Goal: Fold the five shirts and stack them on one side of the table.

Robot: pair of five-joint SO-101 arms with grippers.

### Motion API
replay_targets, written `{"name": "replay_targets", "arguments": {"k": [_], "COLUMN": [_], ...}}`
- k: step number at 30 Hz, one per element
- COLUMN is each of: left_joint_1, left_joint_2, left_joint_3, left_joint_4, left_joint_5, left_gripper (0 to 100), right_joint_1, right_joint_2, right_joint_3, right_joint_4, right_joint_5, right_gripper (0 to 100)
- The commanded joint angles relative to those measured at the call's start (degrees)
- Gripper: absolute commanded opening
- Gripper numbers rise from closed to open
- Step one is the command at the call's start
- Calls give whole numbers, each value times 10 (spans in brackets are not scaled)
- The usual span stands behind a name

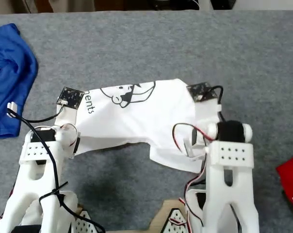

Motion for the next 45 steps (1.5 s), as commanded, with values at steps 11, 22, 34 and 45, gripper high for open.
{"name": "replay_targets", "arguments": {"k": [11, 22, 34, 45], "left_joint_1": [-2, -3, -42, -34], "left_joint_2": [-14, -17, -15, -11], "left_joint_3": [-4, -53, -164, -236], "left_joint_4": [54, 155, 238, 125], "left_joint_5": [-39, -129, -72, 19], "left_gripper": [18, 18, 262, 224], "right_joint_1": [73, 73, 73, 3], "right_joint_2": [-46, -47, -46, -43], "right_joint_3": [13, 9, -116, -109], "right_joint_4": [-5, 30, 28, -81], "right_joint_5": [105, 214, 211, 130], "right_gripper": [9, 221, 221, 4]}}
